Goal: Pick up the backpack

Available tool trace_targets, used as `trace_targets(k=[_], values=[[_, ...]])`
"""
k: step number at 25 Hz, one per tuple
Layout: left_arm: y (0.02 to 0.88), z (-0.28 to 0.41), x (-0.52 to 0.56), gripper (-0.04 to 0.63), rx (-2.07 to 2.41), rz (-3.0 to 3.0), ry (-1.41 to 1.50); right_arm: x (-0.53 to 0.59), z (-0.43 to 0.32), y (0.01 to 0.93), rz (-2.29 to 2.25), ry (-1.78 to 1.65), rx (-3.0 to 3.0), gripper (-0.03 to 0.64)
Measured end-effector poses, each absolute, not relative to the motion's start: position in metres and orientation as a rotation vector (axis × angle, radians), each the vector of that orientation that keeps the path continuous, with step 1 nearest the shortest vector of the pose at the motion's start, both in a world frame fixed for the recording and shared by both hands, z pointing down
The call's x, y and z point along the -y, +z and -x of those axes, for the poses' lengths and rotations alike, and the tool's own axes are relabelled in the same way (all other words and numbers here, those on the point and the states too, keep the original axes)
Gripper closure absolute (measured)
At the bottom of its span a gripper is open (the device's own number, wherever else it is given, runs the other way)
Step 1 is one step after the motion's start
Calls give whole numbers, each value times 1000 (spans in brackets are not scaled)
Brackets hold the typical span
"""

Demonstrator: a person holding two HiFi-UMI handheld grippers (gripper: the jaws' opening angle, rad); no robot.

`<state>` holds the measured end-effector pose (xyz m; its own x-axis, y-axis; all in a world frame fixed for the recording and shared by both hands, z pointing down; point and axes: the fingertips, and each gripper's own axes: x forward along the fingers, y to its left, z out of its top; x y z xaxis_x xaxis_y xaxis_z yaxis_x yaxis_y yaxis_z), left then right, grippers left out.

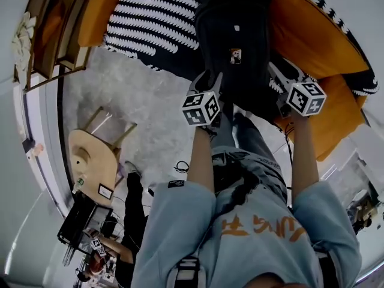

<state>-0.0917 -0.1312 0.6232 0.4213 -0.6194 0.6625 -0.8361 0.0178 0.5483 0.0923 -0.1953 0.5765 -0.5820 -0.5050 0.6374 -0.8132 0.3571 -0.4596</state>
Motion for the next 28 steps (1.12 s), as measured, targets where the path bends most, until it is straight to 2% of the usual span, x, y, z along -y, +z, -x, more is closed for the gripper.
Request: trace_targets(k=[1, 8, 14, 25, 28], values=[[629, 94, 134, 388, 1271, -1671, 279, 199, -90, 584, -1144, 1099, 2219, 416], [659, 109, 168, 365, 1273, -1618, 277, 236, -87, 623, -1215, 1115, 2089, 333], [686, 114, 205, 299, 1261, -1597, 280, 270, -94, 655, -1257, 1074, 1991, 303], [706, 115, 243, 276, 1199, -1632, 334, 305, -89, 679, -1195, 1067, 1954, 262], [711, 115, 246, 276, 1180, -1638, 310, 308, -87, 690, -1177, 1155, 1947, 262]])
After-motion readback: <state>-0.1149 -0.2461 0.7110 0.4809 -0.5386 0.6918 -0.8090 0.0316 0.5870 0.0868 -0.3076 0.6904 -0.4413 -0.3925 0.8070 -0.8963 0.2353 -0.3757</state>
